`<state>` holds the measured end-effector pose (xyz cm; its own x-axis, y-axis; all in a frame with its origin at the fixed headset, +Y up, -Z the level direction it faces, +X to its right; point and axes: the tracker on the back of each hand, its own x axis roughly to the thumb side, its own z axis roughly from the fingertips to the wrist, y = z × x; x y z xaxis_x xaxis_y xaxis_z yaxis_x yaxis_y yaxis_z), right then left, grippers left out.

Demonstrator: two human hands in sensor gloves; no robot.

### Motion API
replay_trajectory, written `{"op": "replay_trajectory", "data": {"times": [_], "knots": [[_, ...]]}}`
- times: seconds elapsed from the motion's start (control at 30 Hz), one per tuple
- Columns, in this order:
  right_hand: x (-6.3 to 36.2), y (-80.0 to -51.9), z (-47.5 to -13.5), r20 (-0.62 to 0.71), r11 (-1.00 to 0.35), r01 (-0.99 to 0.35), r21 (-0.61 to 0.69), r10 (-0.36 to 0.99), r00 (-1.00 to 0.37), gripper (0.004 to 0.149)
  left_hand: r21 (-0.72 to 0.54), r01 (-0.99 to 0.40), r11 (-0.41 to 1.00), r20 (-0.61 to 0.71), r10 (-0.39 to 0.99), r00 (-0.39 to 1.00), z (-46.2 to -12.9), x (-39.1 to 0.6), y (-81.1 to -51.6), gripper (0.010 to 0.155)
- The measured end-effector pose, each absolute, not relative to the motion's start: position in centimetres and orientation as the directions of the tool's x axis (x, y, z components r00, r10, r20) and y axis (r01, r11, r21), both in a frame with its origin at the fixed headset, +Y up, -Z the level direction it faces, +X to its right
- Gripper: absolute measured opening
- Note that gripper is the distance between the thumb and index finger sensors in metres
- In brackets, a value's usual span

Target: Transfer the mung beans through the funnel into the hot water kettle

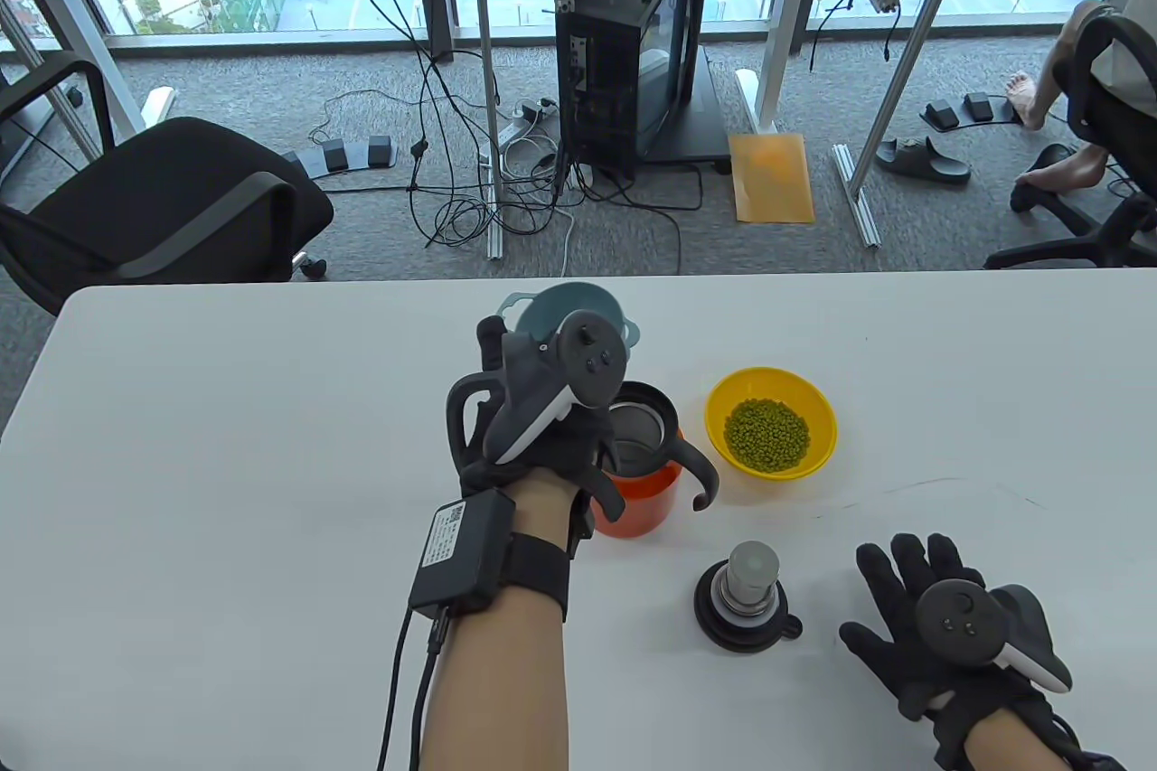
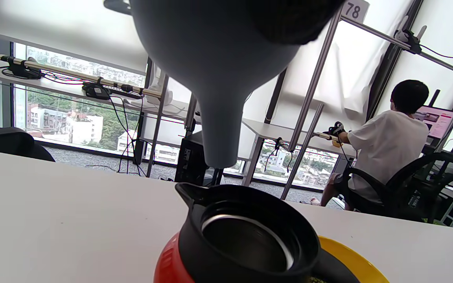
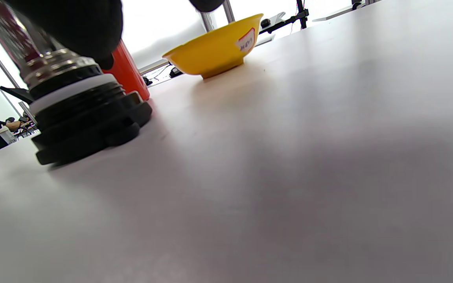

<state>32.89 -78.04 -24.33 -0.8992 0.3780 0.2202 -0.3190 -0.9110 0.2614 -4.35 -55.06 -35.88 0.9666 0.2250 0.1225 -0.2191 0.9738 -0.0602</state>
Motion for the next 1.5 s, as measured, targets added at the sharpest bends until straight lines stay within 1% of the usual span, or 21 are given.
{"op": "replay_trajectory", "data": {"times": [0.3,0.5,0.77,0.83,1.0,1.07,1.13,1.27,1.43,1.5], "knots": [[32.9,-78.1,-24.3,0.225,-0.908,-0.323,0.266,0.385,-0.895,0.088,-0.113,-0.124,0.986,0.183,0.143,0.973,-35.5,-1.6,-58.4,0.052],[32.9,-78.1,-24.3,0.225,-0.905,-0.331,0.269,0.393,-0.892,0.088,-0.126,-0.008,0.992,0.227,0.037,0.973,-35.2,-0.3,-61.2,0.052],[32.9,-78.1,-24.4,0.232,-0.898,-0.343,0.276,0.409,-0.882,0.088,-0.165,0.044,0.985,0.248,-0.002,0.969,-35.1,0.5,-63.5,0.051],[32.9,-78.1,-24.4,0.233,-0.897,-0.344,0.278,0.41,-0.882,0.088,-0.18,0.034,0.983,0.244,0.011,0.97,-35.1,0.3,-63.8,0.052],[32.8,-78.2,-24.4,0.233,-0.896,-0.342,0.284,0.411,-0.881,0.088,-0.176,0.019,0.984,0.267,0.029,0.963,-34.3,-0.5,-63.1,0.065],[32.8,-78.2,-24.4,0.235,-0.897,-0.339,0.284,0.408,-0.882,0.088,-0.184,0.034,0.982,0.272,0.018,0.962,-33.7,-1.0,-62.5,0.069],[32.8,-78.2,-24.4,0.235,-0.899,-0.335,0.283,0.404,-0.884,0.088,-0.158,0.046,0.986,0.288,0.001,0.958,-32.9,-1.6,-61.8,0.072],[32.8,-78.2,-24.3,0.232,-0.901,-0.33,0.28,0.398,-0.888,0.088,-0.175,0.09,0.98,0.242,-0.046,0.969,-31.5,-3.2,-61.4,0.078],[32.7,-78.2,-24.3,0.225,-0.903,-0.326,0.28,0.392,-0.892,0.088,-0.178,0.097,0.979,0.211,-0.058,0.976,-29.5,-5.5,-62.5,0.082],[32.7,-78.2,-24.3,0.224,-0.903,-0.325,0.279,0.391,-0.893,0.088,-0.175,0.111,0.978,0.208,-0.074,0.975,-28.5,-6.5,-63.6,0.082]]}}
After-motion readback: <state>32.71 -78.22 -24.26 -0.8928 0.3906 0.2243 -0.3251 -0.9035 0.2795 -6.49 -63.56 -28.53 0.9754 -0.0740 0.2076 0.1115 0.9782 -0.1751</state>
